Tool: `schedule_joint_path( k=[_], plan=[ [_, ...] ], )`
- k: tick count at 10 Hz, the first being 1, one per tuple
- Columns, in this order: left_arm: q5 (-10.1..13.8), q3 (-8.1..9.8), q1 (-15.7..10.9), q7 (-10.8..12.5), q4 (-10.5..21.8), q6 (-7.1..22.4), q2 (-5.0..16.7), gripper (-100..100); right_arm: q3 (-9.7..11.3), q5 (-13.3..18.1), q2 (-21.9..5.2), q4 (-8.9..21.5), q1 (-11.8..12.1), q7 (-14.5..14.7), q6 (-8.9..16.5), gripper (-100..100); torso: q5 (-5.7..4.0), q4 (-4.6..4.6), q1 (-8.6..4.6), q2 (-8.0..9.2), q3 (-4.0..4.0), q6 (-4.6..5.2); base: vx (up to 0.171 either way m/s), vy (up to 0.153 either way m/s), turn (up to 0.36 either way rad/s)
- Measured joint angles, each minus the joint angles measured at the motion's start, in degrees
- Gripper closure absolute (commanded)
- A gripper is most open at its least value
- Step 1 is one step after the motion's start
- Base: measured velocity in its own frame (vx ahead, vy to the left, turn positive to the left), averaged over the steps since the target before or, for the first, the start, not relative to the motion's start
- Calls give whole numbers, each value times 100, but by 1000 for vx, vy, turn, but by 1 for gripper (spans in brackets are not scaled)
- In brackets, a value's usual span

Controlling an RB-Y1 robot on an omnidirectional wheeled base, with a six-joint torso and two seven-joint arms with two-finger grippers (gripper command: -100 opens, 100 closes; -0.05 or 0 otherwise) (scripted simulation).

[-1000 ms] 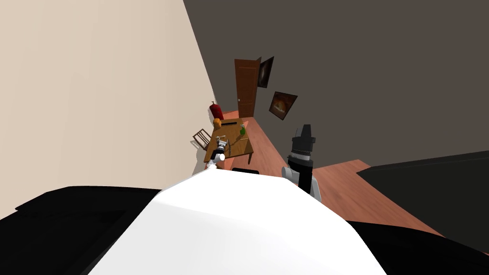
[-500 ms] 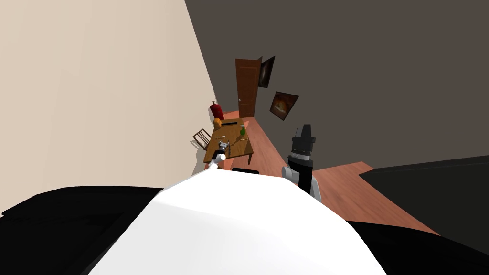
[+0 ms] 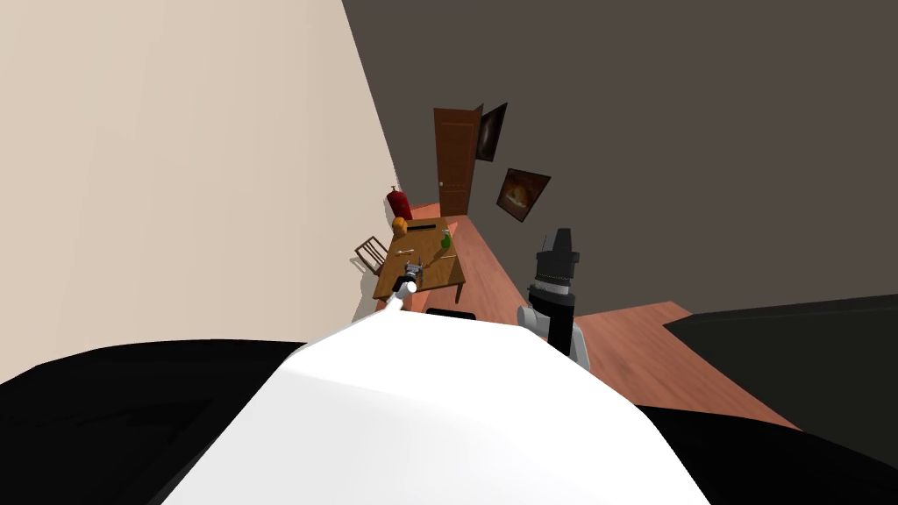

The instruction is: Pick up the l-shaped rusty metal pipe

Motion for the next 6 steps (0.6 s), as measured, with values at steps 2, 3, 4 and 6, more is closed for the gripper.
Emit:
schedule_joint_path(
  k=[2, 3, 4, 6],
  plan=[
    [199, 0, -154, 191, 312, 137, 6, -100, 0, 0, 0, 0, 0, 0, 0, 0, 0, -1, 1, -1, -1, 0, 21, -10, 21],
    [285, -32, -235, 284, 524, 149, -8, -100, 0, 0, 0, 0, 0, 0, 0, 0, 0, 0, 3, 0, 0, 0, 21, -6, 38],
    [411, -96, -354, 448, 789, 168, 31, -100, 0, 0, 0, 0, 0, 0, 0, 0, 0, 0, 4, 0, 0, -1, 28, -6, 49],
    [564, 42, -433, 465, 966, 388, -84, -100, 0, 0, 0, 0, 0, 0, 0, 0, 0, 0, 3, 0, 0, 0, 17, -5, 17]
  ],
)
